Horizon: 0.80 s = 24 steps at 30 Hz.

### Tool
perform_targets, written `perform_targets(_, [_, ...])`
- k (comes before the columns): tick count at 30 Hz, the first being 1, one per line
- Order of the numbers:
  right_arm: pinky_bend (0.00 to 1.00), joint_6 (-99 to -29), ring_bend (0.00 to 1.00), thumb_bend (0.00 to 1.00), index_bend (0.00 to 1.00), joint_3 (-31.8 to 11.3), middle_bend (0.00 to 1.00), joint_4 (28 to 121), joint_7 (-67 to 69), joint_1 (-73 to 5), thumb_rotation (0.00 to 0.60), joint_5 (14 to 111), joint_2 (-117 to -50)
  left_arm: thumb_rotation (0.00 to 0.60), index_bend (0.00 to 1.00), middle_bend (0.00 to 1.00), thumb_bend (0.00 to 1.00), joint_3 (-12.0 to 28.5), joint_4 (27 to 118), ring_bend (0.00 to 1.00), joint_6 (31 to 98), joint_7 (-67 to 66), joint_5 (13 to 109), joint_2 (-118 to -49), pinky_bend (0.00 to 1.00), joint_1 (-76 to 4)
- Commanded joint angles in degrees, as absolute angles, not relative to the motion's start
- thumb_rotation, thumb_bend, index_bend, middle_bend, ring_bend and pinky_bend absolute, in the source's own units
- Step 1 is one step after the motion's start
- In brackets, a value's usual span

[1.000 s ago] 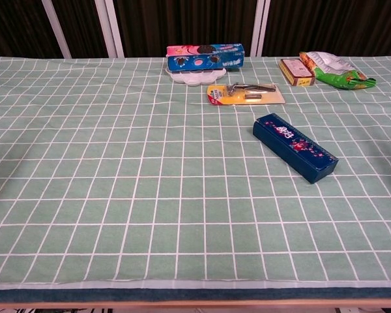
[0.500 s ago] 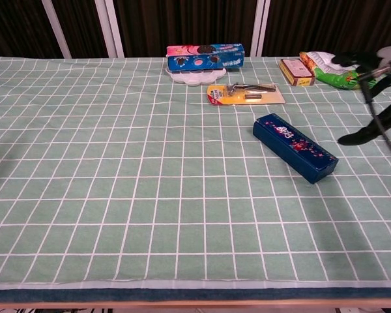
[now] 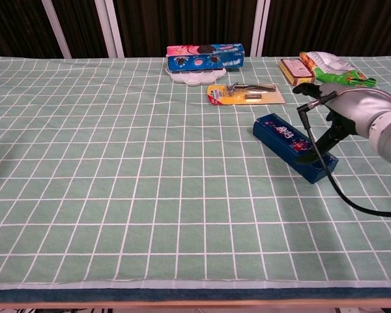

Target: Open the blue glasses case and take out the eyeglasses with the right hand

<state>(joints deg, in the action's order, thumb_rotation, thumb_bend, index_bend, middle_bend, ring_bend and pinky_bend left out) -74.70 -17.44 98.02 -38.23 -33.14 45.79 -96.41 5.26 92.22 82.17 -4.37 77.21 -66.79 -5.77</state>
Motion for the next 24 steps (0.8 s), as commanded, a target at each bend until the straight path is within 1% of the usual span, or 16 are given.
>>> perform_targets(1, [0.21,-73.96,0.0,0.04,0.0,-17.75,0.0,96.12,-38.16,-34.04,0.6,44.37,-97.79,0.6,0.0,0.0,0.02,5.35,92.41,0.0,81.96,-4.12,76.83,-66.74,0.0,-5.74])
perform_targets(10, [0.21,-73.14,0.0,0.03,0.0,-17.56,0.0,91.76,-38.42,-35.41,0.6,43.09,-99.6,0.6,0.0,0.0,0.02,5.4,92.6,0.0,81.6,-4.27,76.42,-66.74,0.0,-5.84])
perform_targets(24, [0.21,-72.63,0.0,0.04,0.0,-18.49,0.0,87.64,-40.45,-35.95,0.6,40.15,-96.5,0.6,0.0,0.0,0.02,5.45,91.9,0.0,82.41,-1.89,77.86,-67.27,0.0,-5.79])
